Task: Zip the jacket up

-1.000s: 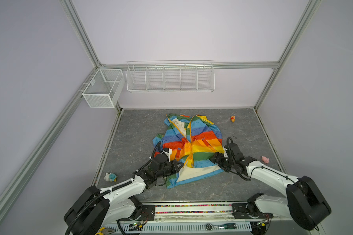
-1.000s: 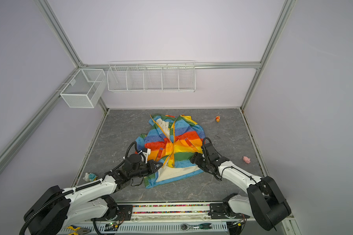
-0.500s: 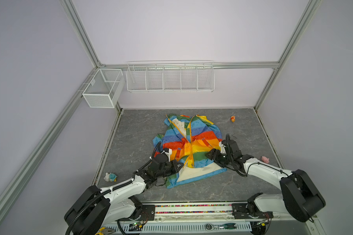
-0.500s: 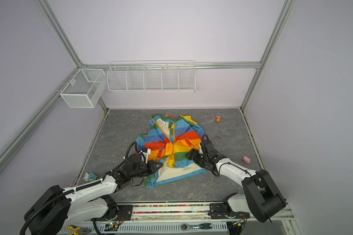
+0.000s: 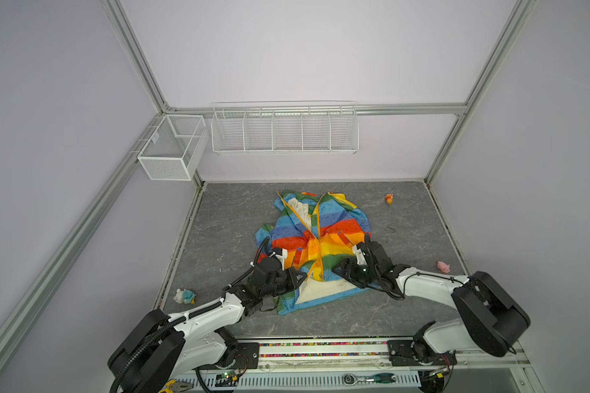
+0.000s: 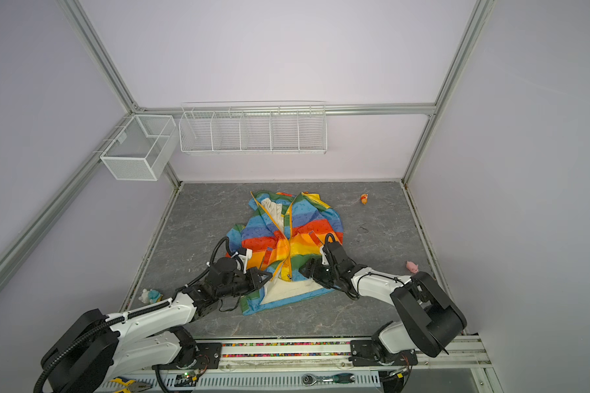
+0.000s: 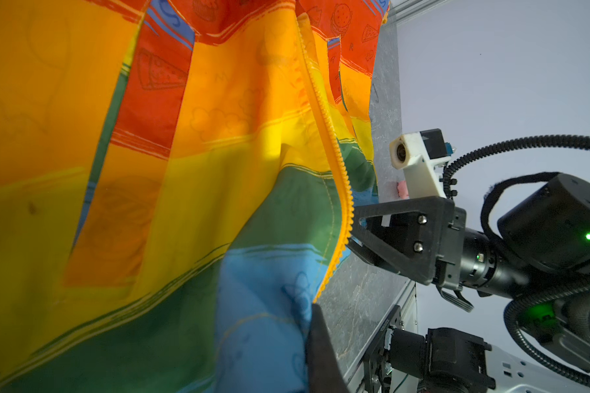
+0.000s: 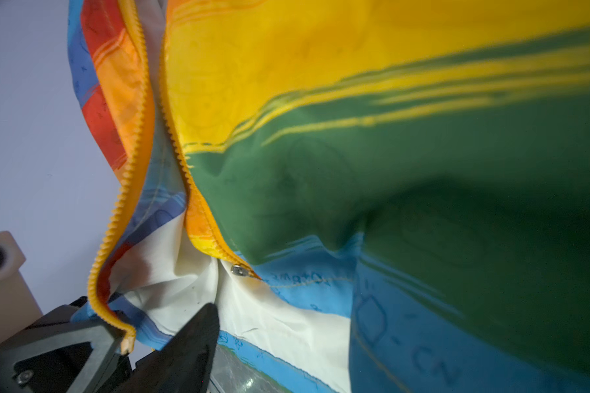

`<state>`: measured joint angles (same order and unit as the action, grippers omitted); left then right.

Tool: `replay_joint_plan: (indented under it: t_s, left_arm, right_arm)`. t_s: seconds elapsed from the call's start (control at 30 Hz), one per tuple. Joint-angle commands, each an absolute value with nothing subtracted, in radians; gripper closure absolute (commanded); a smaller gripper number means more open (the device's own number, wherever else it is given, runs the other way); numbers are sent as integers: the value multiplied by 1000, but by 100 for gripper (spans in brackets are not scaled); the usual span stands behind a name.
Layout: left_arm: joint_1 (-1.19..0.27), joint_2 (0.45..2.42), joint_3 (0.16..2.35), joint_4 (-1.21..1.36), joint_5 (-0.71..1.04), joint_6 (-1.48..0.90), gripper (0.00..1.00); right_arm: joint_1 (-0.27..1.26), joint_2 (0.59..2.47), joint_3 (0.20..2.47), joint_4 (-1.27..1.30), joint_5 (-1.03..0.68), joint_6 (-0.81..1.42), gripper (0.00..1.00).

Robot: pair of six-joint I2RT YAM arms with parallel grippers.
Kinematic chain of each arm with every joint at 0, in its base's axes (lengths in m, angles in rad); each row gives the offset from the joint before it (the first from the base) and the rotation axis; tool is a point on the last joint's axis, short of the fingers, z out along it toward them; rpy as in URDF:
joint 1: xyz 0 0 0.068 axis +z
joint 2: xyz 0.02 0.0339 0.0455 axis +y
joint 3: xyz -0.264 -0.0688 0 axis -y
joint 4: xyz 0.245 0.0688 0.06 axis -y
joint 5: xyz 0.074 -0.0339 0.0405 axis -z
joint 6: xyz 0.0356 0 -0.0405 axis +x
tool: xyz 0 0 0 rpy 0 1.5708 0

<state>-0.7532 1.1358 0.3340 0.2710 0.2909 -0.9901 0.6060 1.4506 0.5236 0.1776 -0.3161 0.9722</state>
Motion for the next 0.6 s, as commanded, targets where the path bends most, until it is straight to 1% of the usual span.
replay_joint_plan:
  t_s: [0.0,0.23,0.4,0.57]
  left_arm:
    - [-758,1119,321,269,279,-985,100]
    - [-758,1106,316,261,272,-988,100]
    - [-758,1102,313,258,270,-989,100]
    - [-758,1097,312,259,268,-989,100]
  right_arm:
    - [626,1491,531,240,-335,999,26]
    - [648,1542,545,374,-380,1017,32]
    - [682,1557,586,387,-390,987,32]
    - [694,1631,602,406,-403,992,32]
